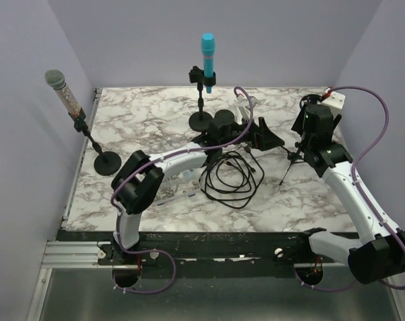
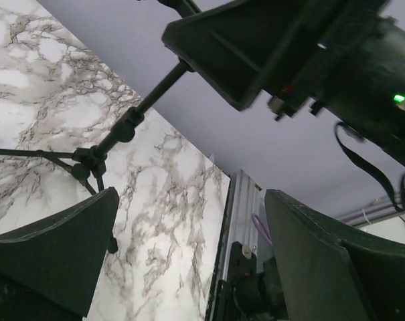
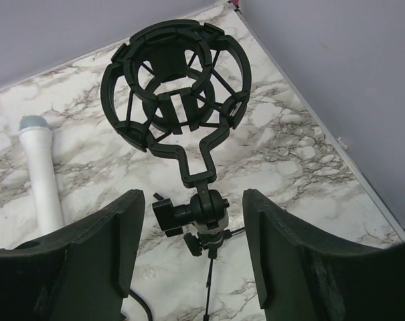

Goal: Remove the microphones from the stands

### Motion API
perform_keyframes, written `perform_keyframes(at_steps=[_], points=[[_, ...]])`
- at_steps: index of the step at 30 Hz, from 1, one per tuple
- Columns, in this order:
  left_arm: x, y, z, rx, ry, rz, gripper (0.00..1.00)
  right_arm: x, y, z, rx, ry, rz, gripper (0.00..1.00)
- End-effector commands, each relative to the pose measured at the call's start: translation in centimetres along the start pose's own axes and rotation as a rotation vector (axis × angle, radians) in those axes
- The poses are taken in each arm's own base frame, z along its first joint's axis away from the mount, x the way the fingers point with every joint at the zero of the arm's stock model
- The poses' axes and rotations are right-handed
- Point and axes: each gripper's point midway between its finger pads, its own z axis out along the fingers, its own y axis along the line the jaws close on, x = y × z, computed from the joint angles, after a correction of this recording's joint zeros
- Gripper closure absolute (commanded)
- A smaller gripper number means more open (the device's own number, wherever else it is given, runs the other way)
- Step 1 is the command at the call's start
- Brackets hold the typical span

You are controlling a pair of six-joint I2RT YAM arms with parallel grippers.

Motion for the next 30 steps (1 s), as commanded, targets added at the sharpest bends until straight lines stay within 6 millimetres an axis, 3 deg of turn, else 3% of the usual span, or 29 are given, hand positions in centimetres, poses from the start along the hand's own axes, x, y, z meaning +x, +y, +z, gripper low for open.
perform_keyframes(at_steps=[1, 7, 13, 20, 30], points=[[-0.9, 0.4, 3.2, 0.005, -0.034, -0.019, 0.08, -1.2, 0.8, 0.2, -0.041, -0.038, 0.026, 0.36], [0.7, 2.1, 4.9, -0.039, 0.027, -0.025, 0.10, -0.9, 1.9, 0.4, -0.095, -0.032, 0.041, 0.59], [2.1, 3.6, 5.0, -0.089, 0.091, -0.023, 0.17, -0.8, 3.8, -0.1, -0.203, -0.023, 0.066, 0.86], [2.5, 5.2, 5.4, -0.190, 0.158, -0.070, 0.36, -0.6, 5.0, -0.9, -0.294, -0.027, 0.094, 0.94], [4.1, 7.2, 7.1, -0.177, 0.170, -0.262, 0.43, -0.1, 5.7, -0.8, -0.324, -0.012, 0.100, 0.95]])
